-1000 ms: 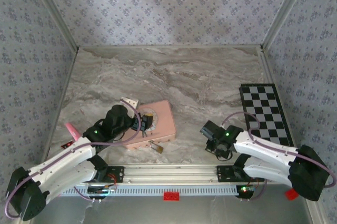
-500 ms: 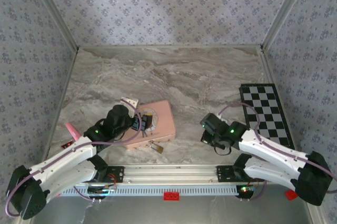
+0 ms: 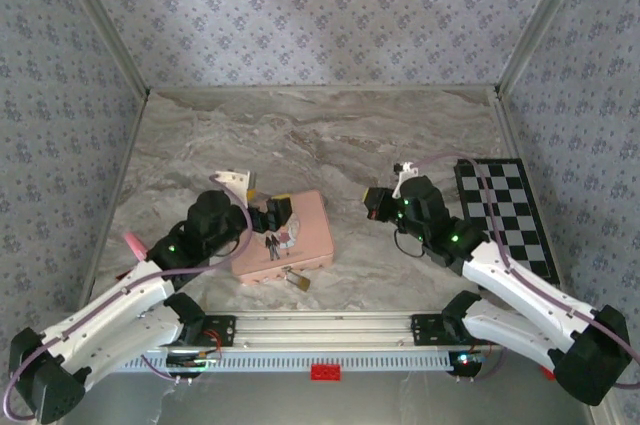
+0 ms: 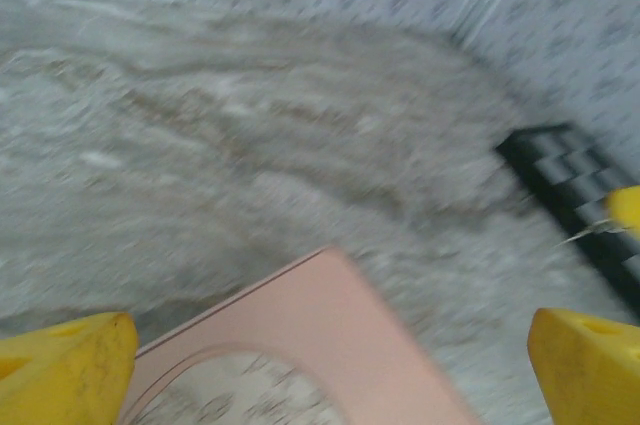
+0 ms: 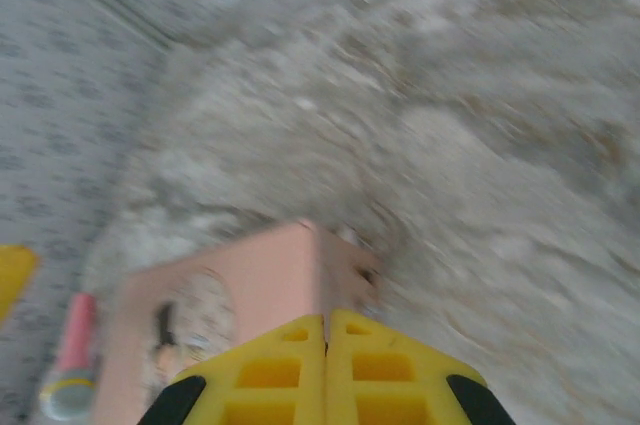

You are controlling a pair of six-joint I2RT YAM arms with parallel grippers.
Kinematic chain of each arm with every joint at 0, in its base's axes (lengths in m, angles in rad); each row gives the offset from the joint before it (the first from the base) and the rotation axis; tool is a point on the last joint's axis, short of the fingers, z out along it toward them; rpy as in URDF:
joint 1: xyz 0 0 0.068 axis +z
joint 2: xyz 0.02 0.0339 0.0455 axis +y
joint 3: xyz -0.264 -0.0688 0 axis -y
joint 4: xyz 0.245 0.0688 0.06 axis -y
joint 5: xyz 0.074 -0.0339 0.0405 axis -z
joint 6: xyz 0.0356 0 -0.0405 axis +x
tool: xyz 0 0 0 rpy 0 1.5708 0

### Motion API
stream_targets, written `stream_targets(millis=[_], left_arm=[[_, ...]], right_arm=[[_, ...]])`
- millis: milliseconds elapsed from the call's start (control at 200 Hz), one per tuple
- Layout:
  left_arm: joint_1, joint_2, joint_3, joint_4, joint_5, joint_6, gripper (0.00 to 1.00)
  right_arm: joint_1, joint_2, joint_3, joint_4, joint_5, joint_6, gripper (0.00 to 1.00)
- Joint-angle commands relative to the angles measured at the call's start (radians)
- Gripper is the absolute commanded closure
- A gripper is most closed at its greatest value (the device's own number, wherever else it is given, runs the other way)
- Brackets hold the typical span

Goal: Unlock a padlock with a key

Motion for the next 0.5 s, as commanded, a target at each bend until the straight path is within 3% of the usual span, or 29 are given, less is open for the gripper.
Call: stream_targets(millis=[0,180,375,495], left_arm=[[0.001,0.014,0.027,0.131,0.115,-0.089,0.0],[0.015,0.074,0.03,0.243,0.222,-0.128,0.0],[0.068,0.209,0.025,0.492,0.395,-0.382,0.0],[0.064,0.298,0.042,0.606,0.479,-0.457,0.0]], right_arm=[[-0.015,0.013,-0.011,0.265,-0.093,-0.032,1.0],[-0.02,0.038,0.035,0.308,-0.183,-0.034,1.0],[-0.016,0.044,0.047,0.311,-0.225,-0.041,1.0],[-0.013,0.055,0.059,0.307,-0.227,-0.036,1.0]])
